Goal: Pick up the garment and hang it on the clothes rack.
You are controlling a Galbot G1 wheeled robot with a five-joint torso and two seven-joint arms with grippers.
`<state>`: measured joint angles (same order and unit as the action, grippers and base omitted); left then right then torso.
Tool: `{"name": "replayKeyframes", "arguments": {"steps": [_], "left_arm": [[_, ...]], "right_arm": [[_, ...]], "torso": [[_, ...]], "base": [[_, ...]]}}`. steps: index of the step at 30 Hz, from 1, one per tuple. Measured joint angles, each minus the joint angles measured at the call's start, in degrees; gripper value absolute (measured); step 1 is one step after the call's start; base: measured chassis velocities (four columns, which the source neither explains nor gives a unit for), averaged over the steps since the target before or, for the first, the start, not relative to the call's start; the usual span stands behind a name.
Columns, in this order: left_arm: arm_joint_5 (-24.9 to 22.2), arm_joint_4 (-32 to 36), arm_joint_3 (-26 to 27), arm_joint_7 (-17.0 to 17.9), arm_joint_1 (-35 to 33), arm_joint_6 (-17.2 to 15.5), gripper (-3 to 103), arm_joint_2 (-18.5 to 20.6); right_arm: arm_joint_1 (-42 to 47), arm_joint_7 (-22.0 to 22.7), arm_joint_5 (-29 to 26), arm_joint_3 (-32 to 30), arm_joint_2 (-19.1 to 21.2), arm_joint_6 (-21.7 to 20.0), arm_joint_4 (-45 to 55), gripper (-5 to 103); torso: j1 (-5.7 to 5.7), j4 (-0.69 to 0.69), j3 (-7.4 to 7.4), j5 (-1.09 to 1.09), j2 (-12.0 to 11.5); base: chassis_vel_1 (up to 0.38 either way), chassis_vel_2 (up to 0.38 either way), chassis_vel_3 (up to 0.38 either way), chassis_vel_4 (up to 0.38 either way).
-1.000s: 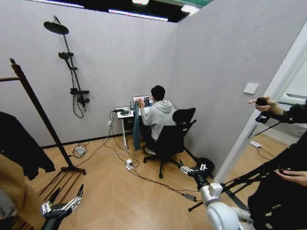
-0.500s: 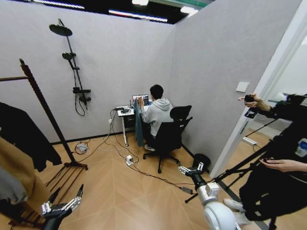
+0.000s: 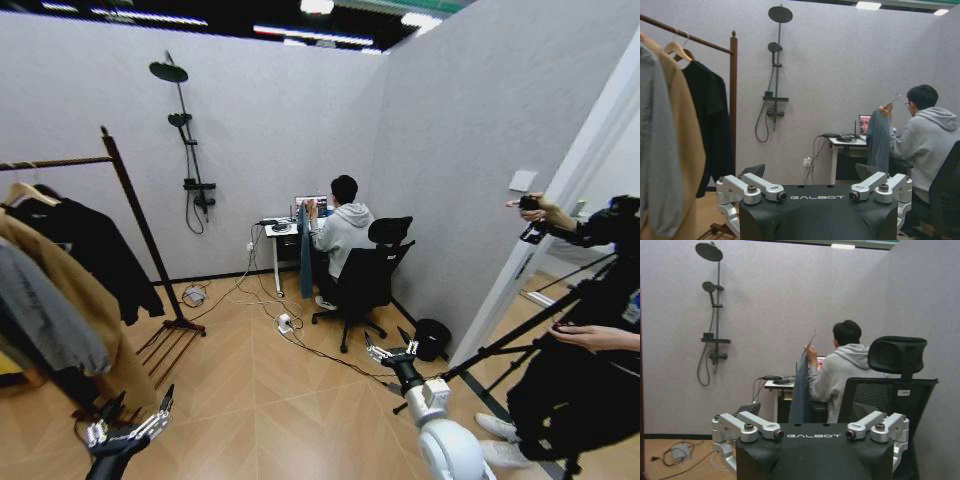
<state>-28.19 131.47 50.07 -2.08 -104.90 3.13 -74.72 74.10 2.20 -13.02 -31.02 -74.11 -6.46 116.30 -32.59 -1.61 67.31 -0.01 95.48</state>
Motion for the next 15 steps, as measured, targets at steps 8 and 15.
{"name": "replayKeyframes", "arguments": {"steps": [8,15], "left_arm": [[0.0,0.0,0.0,0.0,0.0,0.0,100,0.0],[0.0,0.0,0.0,0.0,0.0,0.0,100,0.0]], "right_arm": [[-1.2,0.0,0.2,0.8,-0.2,-0.2,-1.2,100],[-1.7,0.0,0.6,1.4,-0.4,-0.2,-1.9,100]], "torso": [[0.0,0.01,0.0,0.01,0.0],[0.0,-0.03,0.0,0.01,0.0]], "base": [[0.222,-0.057,-0.054,0.215],[0.143,-0.123,-0.115,0.149]]}}
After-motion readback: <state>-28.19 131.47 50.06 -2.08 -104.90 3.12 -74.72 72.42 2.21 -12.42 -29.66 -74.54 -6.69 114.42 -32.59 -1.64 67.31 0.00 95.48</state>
